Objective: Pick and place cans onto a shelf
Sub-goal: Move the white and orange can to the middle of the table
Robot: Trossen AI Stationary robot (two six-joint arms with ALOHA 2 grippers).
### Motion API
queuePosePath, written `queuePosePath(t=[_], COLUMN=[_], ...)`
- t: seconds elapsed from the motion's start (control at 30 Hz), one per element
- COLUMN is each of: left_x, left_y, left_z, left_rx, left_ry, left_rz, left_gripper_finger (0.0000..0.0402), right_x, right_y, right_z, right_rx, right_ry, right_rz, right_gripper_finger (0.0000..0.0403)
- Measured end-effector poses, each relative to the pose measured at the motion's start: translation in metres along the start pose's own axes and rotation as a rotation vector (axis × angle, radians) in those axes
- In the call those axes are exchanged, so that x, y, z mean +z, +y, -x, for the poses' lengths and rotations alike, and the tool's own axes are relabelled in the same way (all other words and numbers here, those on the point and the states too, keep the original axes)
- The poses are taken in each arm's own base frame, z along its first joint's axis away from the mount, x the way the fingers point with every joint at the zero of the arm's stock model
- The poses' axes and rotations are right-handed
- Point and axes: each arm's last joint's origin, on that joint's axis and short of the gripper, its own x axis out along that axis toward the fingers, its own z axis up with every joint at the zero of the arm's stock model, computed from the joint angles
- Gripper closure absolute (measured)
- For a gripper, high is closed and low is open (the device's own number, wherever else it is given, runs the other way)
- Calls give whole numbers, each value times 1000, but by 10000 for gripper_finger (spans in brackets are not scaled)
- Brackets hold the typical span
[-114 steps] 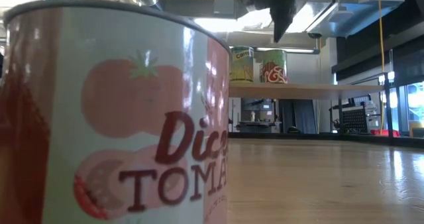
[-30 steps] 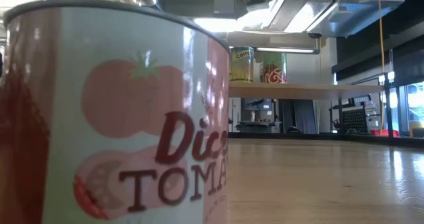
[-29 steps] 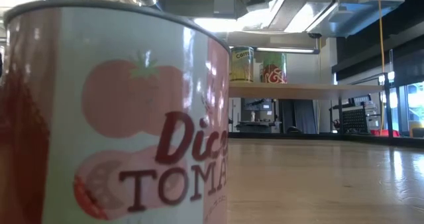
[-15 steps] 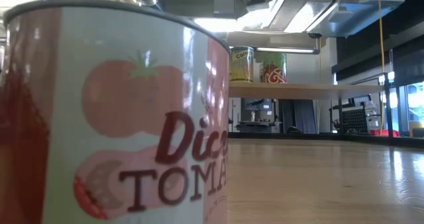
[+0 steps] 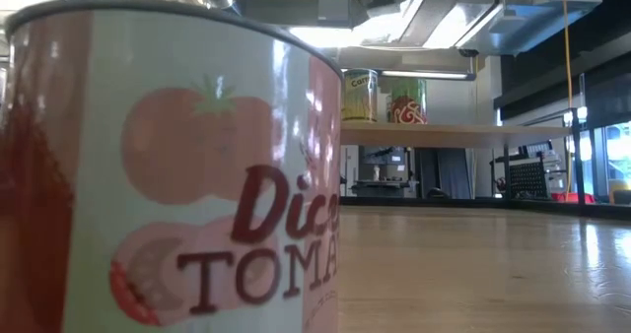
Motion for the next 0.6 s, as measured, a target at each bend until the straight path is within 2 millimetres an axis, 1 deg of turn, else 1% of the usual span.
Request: queuePosePath(t=[0.07,0.17,0.23,0.4,0.47,0.6], left_x=[1,1,2,2,2,2], left_y=[-1,-1,-1,0,-1,-1], left_z=[-4,-3,-3,-4,-9,-22], left_rx=[-11,-19,-13,-2,-7,-1], left_ry=[4,-2,-4,-11,2,37], left_rz=[18,41,68,105,148,146], left_gripper_finger=[369,393,399,380,369,350], right_x=[0,0,0,0,0,0], right_y=[1,1,1,1,1,1], right_z=[0,0,0,0,0,0], right_rx=[20,48,50,50,50,50], right_ry=[2,3,3,3,3,3], right_rz=[8,18,18,17,14,-9], right_gripper_finger=[402,402,402,402,402,402])
